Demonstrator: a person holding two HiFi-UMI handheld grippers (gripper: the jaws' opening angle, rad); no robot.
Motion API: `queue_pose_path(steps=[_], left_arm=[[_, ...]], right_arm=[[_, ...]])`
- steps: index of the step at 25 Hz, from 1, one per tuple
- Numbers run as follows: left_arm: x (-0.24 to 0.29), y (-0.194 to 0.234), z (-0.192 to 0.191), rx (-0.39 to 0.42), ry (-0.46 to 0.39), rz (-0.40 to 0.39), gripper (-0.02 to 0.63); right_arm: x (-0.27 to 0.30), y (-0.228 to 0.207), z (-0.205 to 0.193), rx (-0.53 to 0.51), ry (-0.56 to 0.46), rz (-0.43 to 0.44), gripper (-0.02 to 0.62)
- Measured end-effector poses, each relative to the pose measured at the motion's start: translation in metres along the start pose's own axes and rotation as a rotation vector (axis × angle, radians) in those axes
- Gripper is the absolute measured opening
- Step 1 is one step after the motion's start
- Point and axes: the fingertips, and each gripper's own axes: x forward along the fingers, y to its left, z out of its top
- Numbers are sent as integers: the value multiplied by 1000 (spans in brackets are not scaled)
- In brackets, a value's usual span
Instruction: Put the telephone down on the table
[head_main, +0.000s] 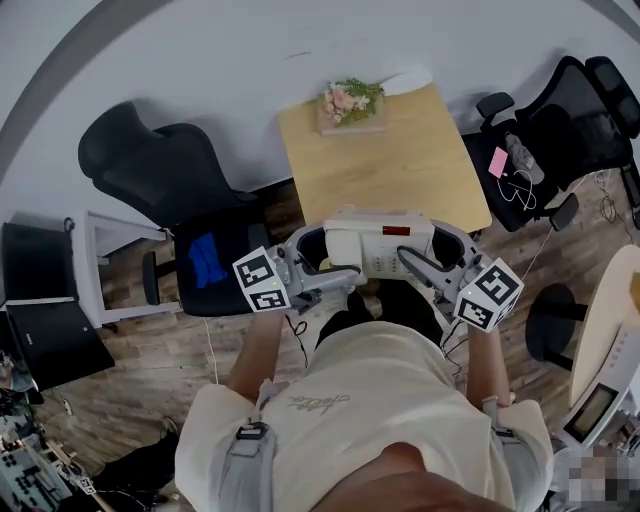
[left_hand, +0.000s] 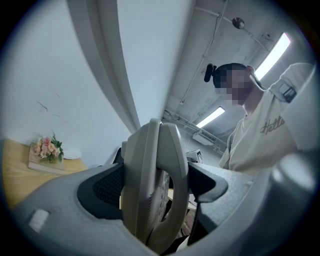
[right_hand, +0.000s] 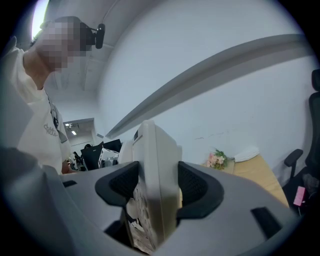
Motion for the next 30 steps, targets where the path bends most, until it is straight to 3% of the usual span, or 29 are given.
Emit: queue_pose_path(steps=[14, 24, 30], left_arm=[[35, 95, 33, -5, -11, 185, 390], [93, 159, 45, -29, -101, 236, 390], [101, 185, 45, -56, -116, 250, 390]], right_arm=[[59, -103, 28, 46, 30, 177, 241], [69, -191, 50, 55, 82, 233, 241], [80, -218, 45, 91, 100, 236, 241]])
